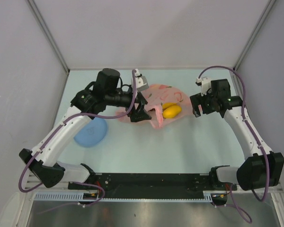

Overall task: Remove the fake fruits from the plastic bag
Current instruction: Adjust the plastic bag at the center of the board.

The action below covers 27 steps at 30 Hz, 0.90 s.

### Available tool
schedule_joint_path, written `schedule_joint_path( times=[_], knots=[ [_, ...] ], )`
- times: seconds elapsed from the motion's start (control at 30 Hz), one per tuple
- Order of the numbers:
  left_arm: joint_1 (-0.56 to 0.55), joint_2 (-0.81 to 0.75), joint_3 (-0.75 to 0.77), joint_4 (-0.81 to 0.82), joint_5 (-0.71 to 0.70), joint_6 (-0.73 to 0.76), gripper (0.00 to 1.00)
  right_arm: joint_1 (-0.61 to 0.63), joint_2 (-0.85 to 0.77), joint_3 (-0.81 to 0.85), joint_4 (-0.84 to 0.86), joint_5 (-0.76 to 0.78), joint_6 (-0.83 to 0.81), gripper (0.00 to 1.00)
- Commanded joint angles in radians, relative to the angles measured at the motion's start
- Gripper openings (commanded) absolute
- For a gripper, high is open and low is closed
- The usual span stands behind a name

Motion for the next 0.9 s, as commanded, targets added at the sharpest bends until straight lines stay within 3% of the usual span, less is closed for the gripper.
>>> schedule_joint_path(
  times=[0.0, 0.2, 0.5, 0.57, 0.6, 0.67, 0.7, 0.73, 0.8, 0.87],
  knots=[
    [-0.015, -0.018, -0.080, 0.040, 0.113, -0.065, 0.83, 0.002, 0.094, 0.019, 0.080, 0.102, -0.034, 0.90],
    [-0.032, 0.066, -0.095, 0.169, 0.153, -0.213, 0.90, -0.032, 0.238, 0.018, 0.212, 0.130, -0.022, 0.90],
    [-0.094, 0.251, -0.032, 0.310, 0.026, -0.480, 0.83, -0.047, 0.403, 0.016, 0.302, 0.094, 0.014, 0.82],
    [-0.114, 0.271, 0.017, 0.296, -0.107, -0.485, 0.72, -0.047, 0.416, 0.016, 0.311, 0.058, 0.014, 0.72],
    [-0.115, 0.292, 0.032, 0.292, -0.143, -0.493, 0.68, -0.047, 0.420, 0.016, 0.313, 0.048, 0.014, 0.60],
    [-0.117, 0.312, 0.086, 0.272, -0.238, -0.497, 0.44, -0.045, 0.420, 0.018, 0.319, 0.014, 0.008, 0.45],
    [-0.115, 0.335, 0.101, 0.270, -0.303, -0.496, 0.28, -0.039, 0.415, 0.018, 0.316, 0.006, 0.005, 0.28],
    [-0.117, 0.344, 0.136, 0.258, -0.333, -0.476, 0.02, -0.038, 0.412, 0.024, 0.307, -0.003, 0.002, 0.21],
    [-0.106, 0.363, 0.162, 0.253, -0.358, -0.452, 0.00, -0.029, 0.395, 0.038, 0.282, -0.026, -0.005, 0.01],
    [-0.057, 0.380, 0.202, 0.261, -0.343, -0.427, 0.00, -0.016, 0.374, 0.087, 0.243, -0.049, -0.011, 0.00]
  ],
)
